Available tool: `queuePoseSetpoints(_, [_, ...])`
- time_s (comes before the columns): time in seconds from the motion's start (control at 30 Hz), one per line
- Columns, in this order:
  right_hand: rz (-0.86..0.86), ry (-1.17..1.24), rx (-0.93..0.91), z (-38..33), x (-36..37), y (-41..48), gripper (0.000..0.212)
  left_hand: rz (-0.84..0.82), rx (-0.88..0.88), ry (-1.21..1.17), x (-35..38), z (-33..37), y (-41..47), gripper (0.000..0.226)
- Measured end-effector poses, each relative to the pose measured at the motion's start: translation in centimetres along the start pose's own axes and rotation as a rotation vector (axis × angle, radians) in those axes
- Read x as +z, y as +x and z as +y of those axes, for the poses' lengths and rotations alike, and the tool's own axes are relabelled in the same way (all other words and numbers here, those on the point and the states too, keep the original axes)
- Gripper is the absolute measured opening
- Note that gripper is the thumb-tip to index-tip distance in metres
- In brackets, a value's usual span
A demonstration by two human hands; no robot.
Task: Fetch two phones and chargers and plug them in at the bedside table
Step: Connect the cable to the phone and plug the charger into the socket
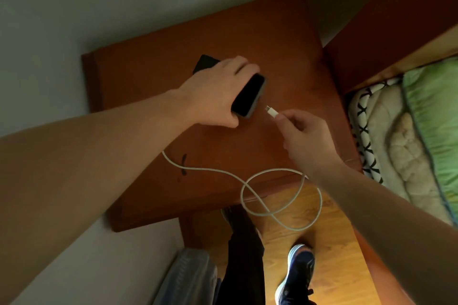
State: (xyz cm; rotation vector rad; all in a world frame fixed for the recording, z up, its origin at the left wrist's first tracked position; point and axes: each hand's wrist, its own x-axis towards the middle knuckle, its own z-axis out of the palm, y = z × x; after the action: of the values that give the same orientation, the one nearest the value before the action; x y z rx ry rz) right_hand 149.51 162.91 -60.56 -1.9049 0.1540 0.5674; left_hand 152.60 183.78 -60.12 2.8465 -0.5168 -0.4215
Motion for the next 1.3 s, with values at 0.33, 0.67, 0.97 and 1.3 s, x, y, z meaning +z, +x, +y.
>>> queuePoseSetpoints(0.33, [-0.020, -0.096, -0.072, -3.6, -0.6, 0.7, 0.023, -0.020, 0.043, -0.090, -2.0, 0.3, 0.0, 0.096])
queuePoseSetpoints(0.67, [-0.014, -0.266, -0.057, -3.5, -1.0, 1.9, 0.030, -0.016, 0.063, 0.092, -1.2, 1.3, 0.5, 0.095])
queuePoseSetpoints(0.97, [-0.091, -0.537, 0.058, -1.0, -1.9, 2.8, 0.028, -0.131, 0.050, 0.234, 3.1, 3.1, 1.3, 0.093])
queuePoseSetpoints(1.3, [-0.020, -0.508, -0.049, -1.3, -0.6, 3.3, 0.025, -0.063, -0.122, 0.124, 4.1, 2.4, -1.2, 0.094])
